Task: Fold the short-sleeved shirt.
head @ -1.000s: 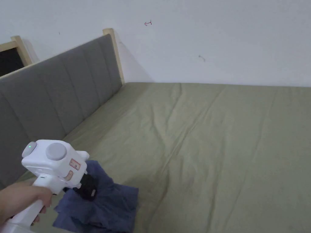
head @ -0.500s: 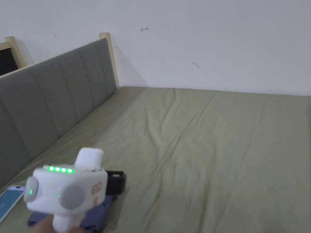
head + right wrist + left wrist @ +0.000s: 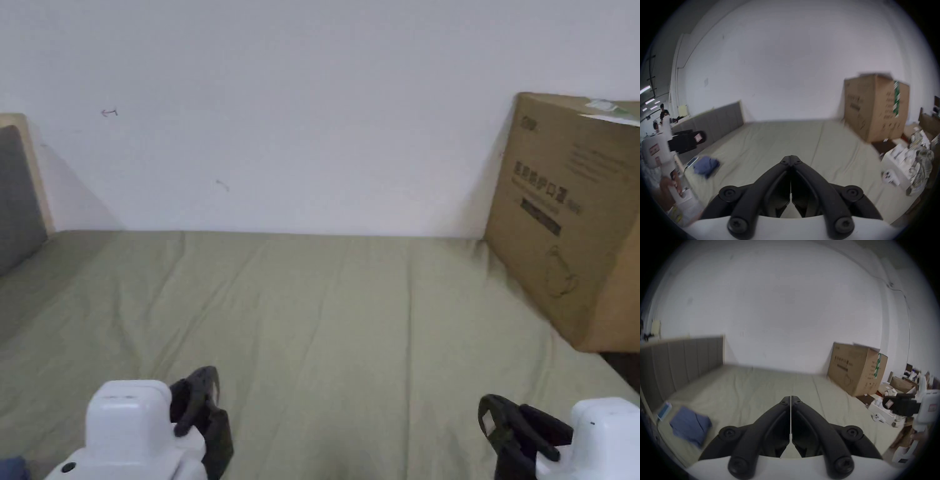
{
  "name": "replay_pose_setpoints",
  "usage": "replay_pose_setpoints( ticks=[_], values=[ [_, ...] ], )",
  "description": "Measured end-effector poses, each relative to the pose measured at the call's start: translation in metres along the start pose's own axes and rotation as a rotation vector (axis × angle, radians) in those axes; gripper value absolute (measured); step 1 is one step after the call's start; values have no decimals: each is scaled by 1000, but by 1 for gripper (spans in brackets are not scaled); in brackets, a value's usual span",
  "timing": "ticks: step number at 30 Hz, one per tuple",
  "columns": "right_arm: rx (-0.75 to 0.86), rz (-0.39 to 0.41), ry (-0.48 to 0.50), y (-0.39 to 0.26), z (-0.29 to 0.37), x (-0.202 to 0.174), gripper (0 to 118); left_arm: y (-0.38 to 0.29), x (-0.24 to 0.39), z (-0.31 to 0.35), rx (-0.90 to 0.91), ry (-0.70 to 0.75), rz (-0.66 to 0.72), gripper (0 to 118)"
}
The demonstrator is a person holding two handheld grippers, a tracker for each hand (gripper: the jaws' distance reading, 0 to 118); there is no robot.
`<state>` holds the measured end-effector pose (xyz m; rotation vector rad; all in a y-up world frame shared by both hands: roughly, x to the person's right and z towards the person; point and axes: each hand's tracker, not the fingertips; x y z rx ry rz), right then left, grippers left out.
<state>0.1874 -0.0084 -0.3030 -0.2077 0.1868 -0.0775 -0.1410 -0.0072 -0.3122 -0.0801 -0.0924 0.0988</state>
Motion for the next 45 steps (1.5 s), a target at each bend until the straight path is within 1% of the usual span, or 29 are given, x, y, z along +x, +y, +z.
replay_pose_setpoints(
  ticks=[2,3,5,6,7,8,10,11,12,13,14,15,16,17,18,19,21,25,29,32,35,39,45],
  values=[
    [121,-18,-54,9,15,1,0,11,11,15,95,34,-65,0],
    [164,-18,-65,13,20,1,0,14,14,21,119,40,-88,0],
    [259,-5,-77,15,29,3,0,16,24,28,153,77,-141,0],
    [282,9,-93,14,32,4,0,14,25,30,145,86,-150,0],
    [278,27,-122,12,33,4,0,13,26,33,135,89,-145,0],
    [253,28,-147,12,34,3,0,13,27,34,120,98,-139,0],
    [244,13,-145,11,38,4,0,14,28,43,114,123,-122,0],
    [244,2,-142,10,42,5,2,15,27,47,119,120,-113,1],
    [243,-3,-141,10,44,5,23,17,27,50,131,113,-106,11],
    [239,-5,-138,11,44,4,48,19,27,51,136,113,-109,37],
    [232,2,-143,12,44,3,77,21,27,52,140,111,-113,73],
    [227,13,-164,12,45,2,97,23,27,53,137,114,-120,100],
    [223,19,-178,13,45,0,100,25,26,51,121,101,-119,106],
    [229,17,-181,12,46,-1,100,26,26,51,113,96,-114,106],
    [250,15,-180,12,50,-2,101,25,26,54,120,97,-113,112],
    [253,16,-174,13,52,-3,102,25,27,57,131,101,-112,112],
    [248,26,-173,14,53,-6,107,24,28,57,132,102,-112,112],
    [253,37,-182,14,56,-9,107,24,27,49,41,68,-88,112],
    [246,46,-185,15,57,-9,107,21,24,49,59,116,-56,112],
    [234,54,-185,15,57,-10,107,23,20,48,52,84,-48,111],
    [217,58,-190,13,55,-9,107,23,20,46,39,90,-42,111],
    [191,43,-190,11,52,-9,107,22,19,42,27,106,-10,111],
    [163,38,-182,9,49,-10,107,18,24,40,0,173,-77,111]
  ],
)
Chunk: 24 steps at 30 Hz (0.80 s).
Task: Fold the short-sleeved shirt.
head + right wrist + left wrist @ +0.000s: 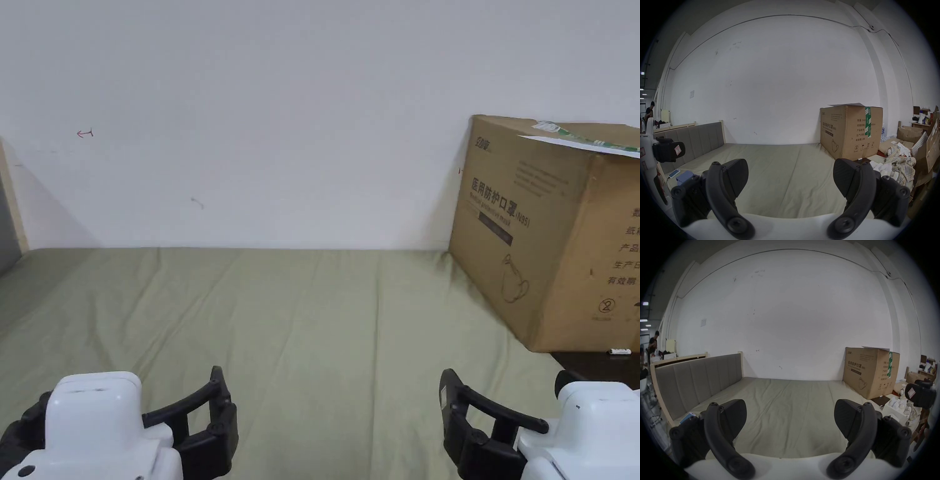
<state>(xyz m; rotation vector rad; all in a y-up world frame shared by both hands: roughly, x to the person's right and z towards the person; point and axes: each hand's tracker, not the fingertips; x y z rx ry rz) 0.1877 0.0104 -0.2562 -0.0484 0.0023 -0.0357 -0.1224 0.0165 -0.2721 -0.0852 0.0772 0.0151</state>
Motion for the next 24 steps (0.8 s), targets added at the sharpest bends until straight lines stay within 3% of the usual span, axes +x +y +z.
replay_pose_setpoints(
  ticks=[8,24],
  values=[
    [-15,-1,10,-2,-2,-2,107,1,-6,-2,-15,-54,86,111],
    [-96,-24,-13,-29,-31,7,107,-18,2,-29,-89,-87,72,111]
  ],
)
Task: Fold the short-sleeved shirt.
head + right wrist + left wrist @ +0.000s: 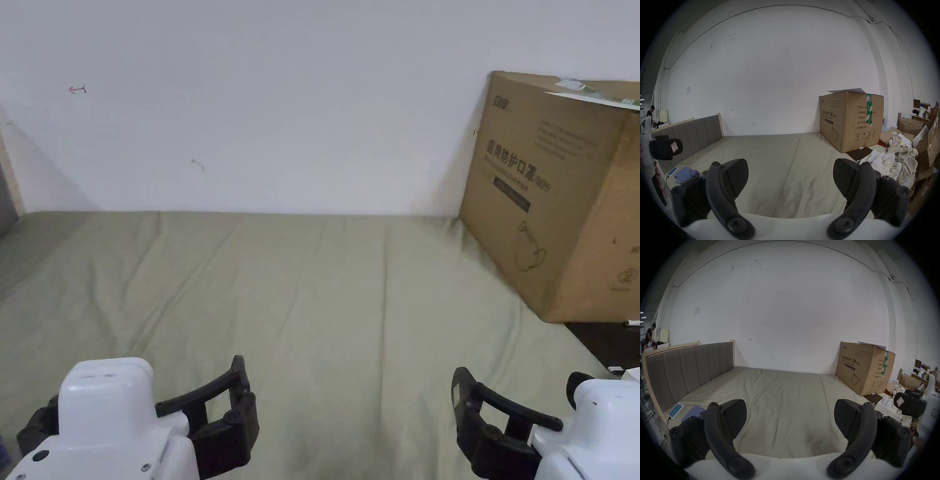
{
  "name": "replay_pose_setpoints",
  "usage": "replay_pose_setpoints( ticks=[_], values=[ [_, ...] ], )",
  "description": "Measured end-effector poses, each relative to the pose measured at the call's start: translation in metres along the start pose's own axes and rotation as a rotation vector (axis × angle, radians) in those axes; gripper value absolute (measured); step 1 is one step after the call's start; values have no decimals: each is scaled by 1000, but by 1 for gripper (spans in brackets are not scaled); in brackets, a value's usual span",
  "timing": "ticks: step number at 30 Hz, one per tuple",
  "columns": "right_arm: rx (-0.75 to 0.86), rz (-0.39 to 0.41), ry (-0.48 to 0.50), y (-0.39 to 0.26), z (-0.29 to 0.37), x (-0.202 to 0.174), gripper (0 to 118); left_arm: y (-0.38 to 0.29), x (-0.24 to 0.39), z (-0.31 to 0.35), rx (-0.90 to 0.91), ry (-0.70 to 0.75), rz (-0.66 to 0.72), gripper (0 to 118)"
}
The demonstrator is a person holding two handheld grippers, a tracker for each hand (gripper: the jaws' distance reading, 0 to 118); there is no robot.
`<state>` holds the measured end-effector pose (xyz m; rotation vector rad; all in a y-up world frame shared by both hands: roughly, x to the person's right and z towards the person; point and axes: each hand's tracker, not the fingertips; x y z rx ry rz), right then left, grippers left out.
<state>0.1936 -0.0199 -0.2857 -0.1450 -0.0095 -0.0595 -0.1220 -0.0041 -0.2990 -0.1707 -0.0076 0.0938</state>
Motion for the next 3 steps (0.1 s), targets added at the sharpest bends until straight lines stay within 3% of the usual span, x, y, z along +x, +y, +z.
replay_pose_setpoints(
  ticks=[3],
  values=[
    [0,4,2,-1,-6,0,107,1,2,-7,-3,6,-10,111]
  ],
)
